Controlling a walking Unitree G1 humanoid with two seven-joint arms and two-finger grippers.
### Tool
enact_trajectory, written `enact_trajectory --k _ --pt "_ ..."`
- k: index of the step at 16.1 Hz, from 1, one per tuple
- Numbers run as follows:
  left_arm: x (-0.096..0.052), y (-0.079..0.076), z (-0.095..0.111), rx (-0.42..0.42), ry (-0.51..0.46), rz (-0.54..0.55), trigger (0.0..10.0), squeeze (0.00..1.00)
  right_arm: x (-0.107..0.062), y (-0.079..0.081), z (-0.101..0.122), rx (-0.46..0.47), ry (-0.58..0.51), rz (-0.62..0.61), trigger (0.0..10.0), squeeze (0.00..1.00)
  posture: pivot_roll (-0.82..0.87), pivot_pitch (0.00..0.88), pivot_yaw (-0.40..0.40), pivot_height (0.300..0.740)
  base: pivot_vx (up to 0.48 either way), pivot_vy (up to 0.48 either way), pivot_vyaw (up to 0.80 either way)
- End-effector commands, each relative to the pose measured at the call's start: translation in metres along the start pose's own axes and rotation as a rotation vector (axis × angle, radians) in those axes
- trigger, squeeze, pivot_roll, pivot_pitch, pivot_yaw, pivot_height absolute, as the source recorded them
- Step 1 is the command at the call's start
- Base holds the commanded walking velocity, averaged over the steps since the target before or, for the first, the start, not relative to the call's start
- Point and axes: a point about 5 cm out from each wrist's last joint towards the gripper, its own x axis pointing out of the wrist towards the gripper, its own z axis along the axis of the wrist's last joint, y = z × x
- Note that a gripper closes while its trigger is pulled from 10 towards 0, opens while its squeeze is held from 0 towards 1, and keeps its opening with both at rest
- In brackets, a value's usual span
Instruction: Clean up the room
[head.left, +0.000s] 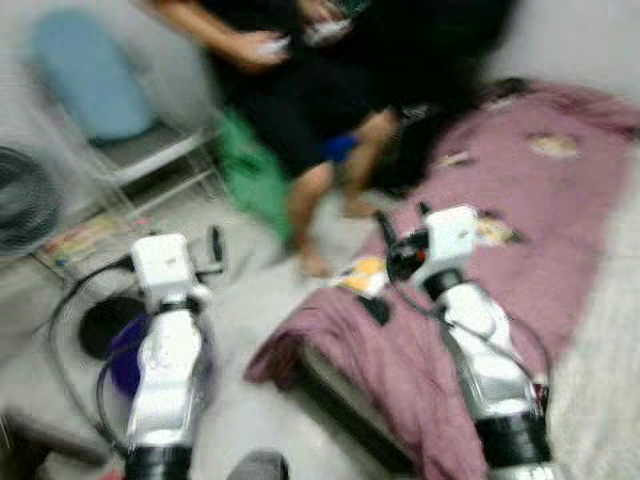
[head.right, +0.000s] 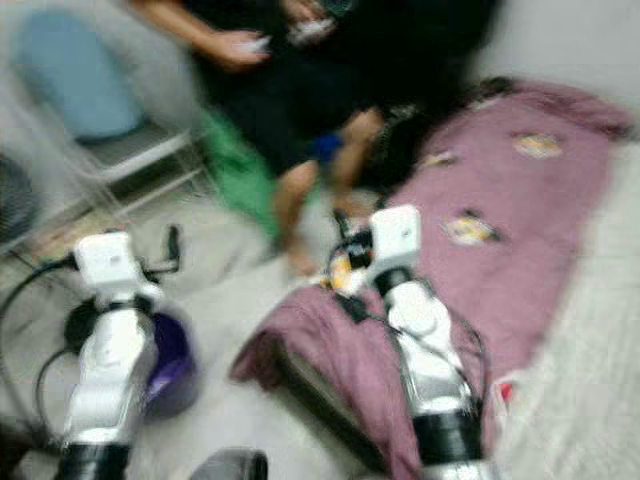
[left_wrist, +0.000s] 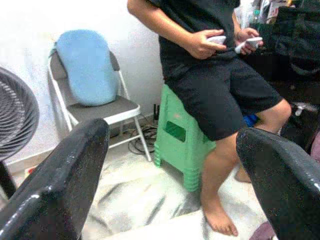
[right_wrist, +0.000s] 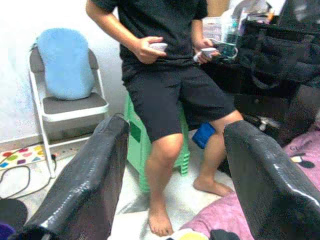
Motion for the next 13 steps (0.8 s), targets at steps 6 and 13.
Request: enact_trajectory --k 6,13 --pt "0.0015 0.0052 0.0018 0.02 -0.001 0.015 10.0 0.0 0.0041 0.0044 0.0036 0.018 -0.015 0.012 10.0 0.0 -0.05 0.0 0.015 0.74 0.0 0.0 0.8" --pt "0.002 0.0027 0.002 0.018 0.0 0.008 10.0 0.0 0.0052 0.0047 0.004 0.019 -0.018 0.014 10.0 0.0 -0.05 0.0 0.016 0.74 0.0 0.0 0.8"
